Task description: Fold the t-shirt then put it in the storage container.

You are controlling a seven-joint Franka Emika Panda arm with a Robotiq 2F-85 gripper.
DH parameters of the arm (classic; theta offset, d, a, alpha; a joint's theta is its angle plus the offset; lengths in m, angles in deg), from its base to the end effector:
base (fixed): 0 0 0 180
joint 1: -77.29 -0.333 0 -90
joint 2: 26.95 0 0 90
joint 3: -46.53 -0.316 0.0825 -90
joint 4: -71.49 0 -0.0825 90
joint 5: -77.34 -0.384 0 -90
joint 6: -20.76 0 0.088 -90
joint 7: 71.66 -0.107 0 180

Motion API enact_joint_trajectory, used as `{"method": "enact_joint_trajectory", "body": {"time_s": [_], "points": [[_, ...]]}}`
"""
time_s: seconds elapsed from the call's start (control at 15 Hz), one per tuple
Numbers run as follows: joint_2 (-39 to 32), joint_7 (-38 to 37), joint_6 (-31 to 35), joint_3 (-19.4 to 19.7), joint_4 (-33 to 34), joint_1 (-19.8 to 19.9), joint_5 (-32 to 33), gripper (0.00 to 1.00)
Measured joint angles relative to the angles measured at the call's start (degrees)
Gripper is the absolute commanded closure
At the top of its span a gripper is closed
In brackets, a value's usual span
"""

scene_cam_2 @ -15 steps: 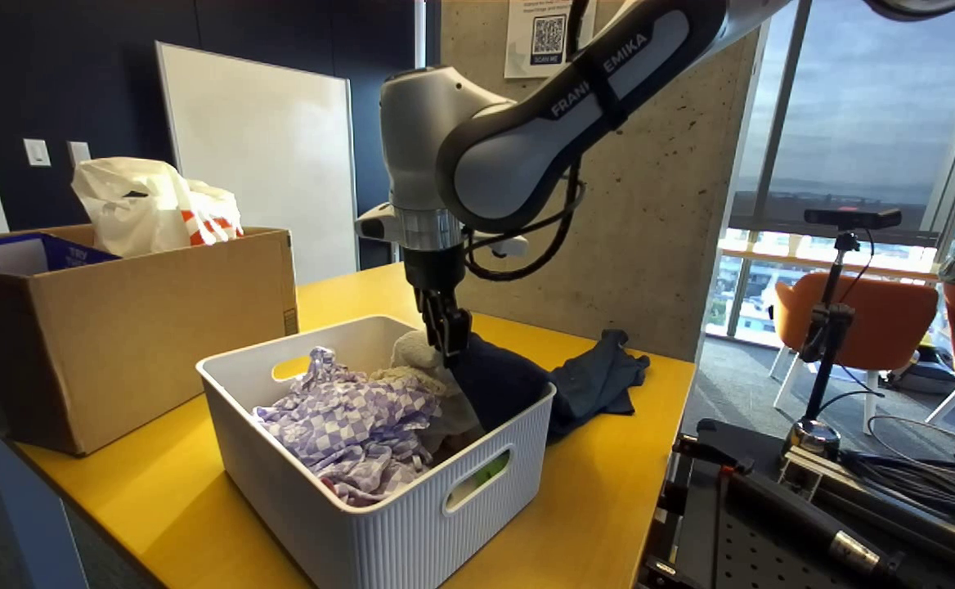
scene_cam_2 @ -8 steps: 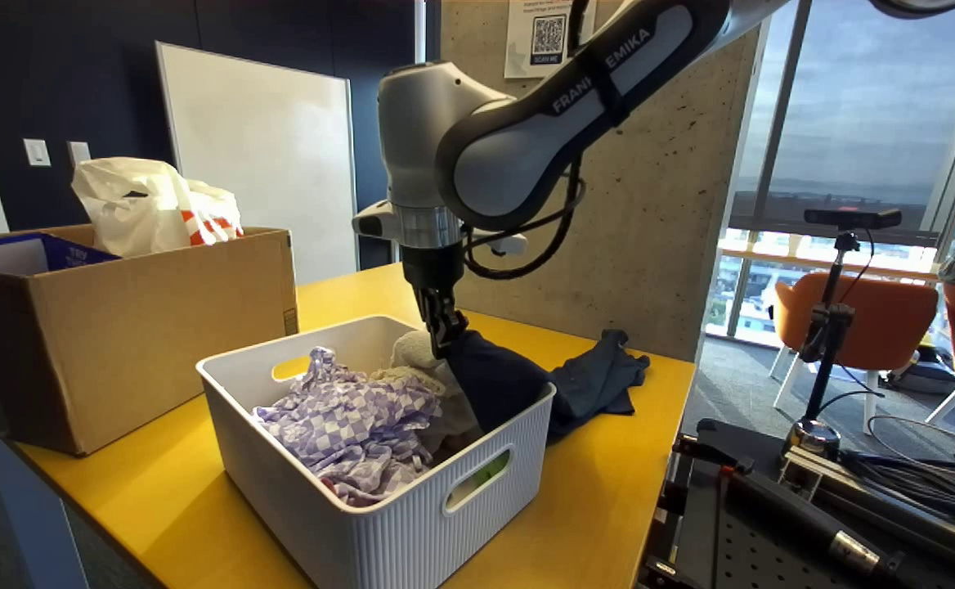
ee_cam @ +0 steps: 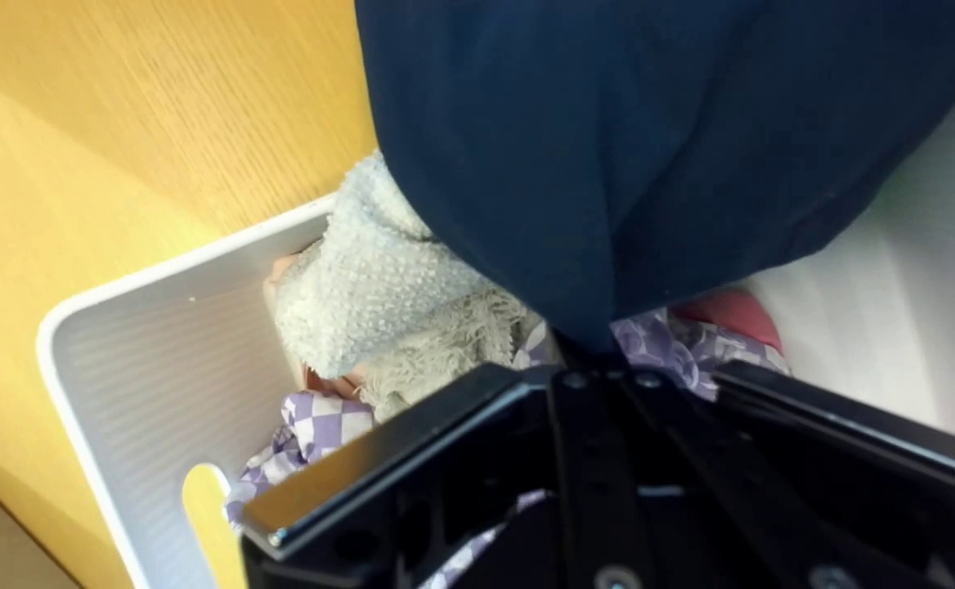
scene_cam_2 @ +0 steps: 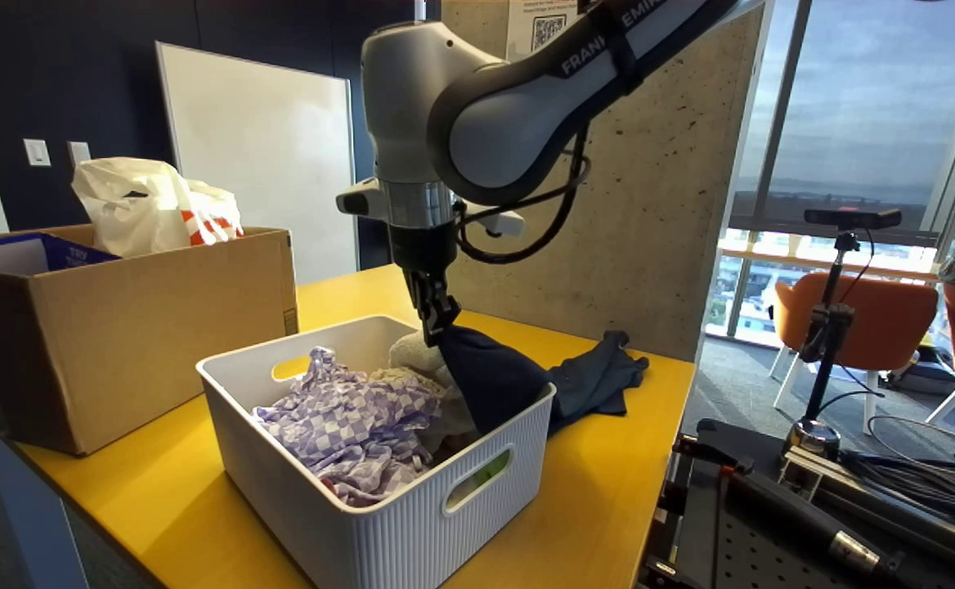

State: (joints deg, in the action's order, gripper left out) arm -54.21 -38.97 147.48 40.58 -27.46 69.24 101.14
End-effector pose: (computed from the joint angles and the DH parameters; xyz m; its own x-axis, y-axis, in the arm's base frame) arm 0.6522 0.1419 0.3128 0.5065 0.8457 -0.1681 0.8547 -0.4666 0.2276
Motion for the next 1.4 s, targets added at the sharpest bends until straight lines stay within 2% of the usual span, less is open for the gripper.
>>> {"method": "enact_joint_trajectory", "body": {"time_s": [0.27, 0.53, 0.93, 1.4], "points": [[3.9, -2.2, -1.0, 0.0, -2.1, -1.0, 0.7, 0.99], [9.2, -5.4, -1.0, 1.3, -8.2, 0.5, 1.0, 0.99], [16.2, -8.1, -0.8, 7.1, -17.1, 7.5, 3.3, 0.99], [14.6, -8.0, 0.6, 13.5, -15.5, 15.9, 4.5, 0.99]]}}
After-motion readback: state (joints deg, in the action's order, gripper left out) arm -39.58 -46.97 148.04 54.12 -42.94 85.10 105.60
